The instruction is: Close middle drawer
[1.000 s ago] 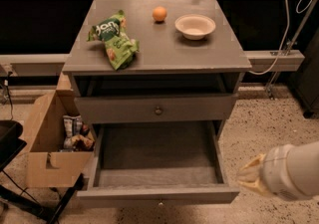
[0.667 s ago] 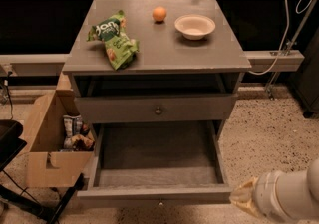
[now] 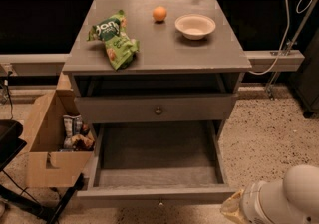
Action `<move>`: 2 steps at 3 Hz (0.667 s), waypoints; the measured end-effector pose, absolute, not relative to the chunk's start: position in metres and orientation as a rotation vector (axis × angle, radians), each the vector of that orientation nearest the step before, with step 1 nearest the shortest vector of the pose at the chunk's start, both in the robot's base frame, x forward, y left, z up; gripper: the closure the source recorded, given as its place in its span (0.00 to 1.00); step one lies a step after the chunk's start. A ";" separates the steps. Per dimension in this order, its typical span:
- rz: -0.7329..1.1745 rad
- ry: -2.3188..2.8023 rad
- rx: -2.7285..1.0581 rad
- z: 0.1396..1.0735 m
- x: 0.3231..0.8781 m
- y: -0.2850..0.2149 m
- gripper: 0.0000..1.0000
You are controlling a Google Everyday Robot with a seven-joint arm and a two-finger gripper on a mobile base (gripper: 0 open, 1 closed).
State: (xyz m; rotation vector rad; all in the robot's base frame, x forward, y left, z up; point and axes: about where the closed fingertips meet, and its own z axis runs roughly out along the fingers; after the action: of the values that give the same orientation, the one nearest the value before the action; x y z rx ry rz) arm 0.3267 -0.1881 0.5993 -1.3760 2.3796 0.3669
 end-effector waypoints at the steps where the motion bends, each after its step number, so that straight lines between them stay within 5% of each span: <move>1: 0.403 2.348 -1.413 0.563 0.340 -0.163 1.00; 2: 0.465 2.321 -1.423 0.493 0.354 -0.131 1.00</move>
Offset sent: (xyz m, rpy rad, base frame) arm 0.0783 0.0966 -0.2098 0.1168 -0.0788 0.0267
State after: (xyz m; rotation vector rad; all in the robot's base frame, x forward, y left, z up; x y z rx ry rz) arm 0.3544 -0.1312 0.4931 -1.4226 2.3210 0.4647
